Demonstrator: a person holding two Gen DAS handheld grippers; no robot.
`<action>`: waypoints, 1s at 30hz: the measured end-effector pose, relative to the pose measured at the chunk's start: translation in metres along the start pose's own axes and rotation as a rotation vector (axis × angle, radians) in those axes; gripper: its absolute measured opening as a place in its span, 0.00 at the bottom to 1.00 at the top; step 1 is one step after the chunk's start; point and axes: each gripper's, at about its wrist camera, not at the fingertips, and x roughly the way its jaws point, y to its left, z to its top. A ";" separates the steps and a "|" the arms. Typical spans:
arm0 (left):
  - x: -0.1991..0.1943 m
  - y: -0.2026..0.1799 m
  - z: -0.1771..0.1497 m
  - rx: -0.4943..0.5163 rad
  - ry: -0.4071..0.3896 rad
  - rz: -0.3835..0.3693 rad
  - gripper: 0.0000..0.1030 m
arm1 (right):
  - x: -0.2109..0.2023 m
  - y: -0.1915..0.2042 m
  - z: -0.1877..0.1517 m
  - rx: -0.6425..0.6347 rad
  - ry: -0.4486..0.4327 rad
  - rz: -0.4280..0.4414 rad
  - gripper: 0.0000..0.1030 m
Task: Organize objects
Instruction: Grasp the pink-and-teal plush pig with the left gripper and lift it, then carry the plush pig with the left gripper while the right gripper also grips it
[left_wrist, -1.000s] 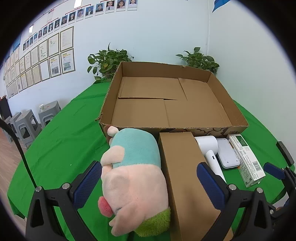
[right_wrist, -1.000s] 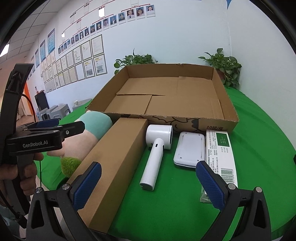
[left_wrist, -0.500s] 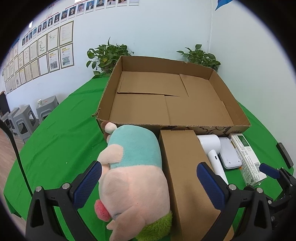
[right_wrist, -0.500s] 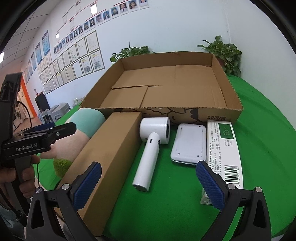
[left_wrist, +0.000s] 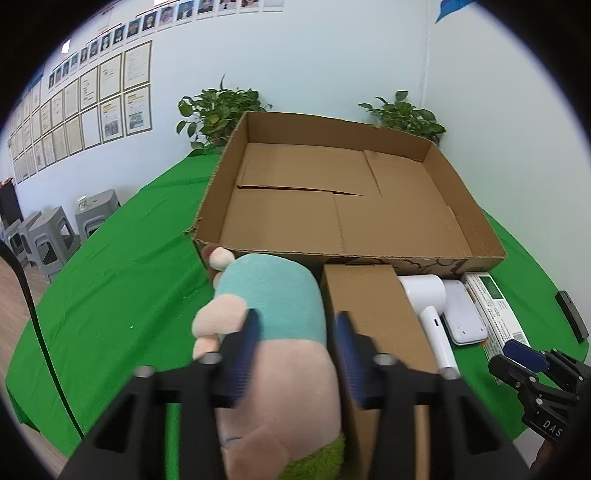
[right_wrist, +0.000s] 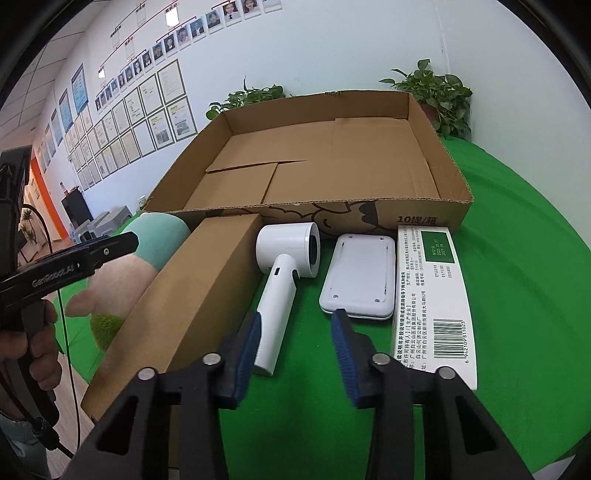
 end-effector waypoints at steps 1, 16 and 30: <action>0.000 0.002 0.000 -0.009 -0.005 0.001 0.32 | 0.000 0.000 0.000 -0.002 0.001 0.000 0.36; 0.003 0.030 -0.014 -0.072 0.101 -0.054 0.89 | -0.004 0.016 0.015 -0.021 -0.054 0.112 1.00; 0.028 0.051 -0.040 -0.151 0.168 -0.226 0.89 | -0.008 0.073 0.033 -0.147 -0.048 0.365 1.00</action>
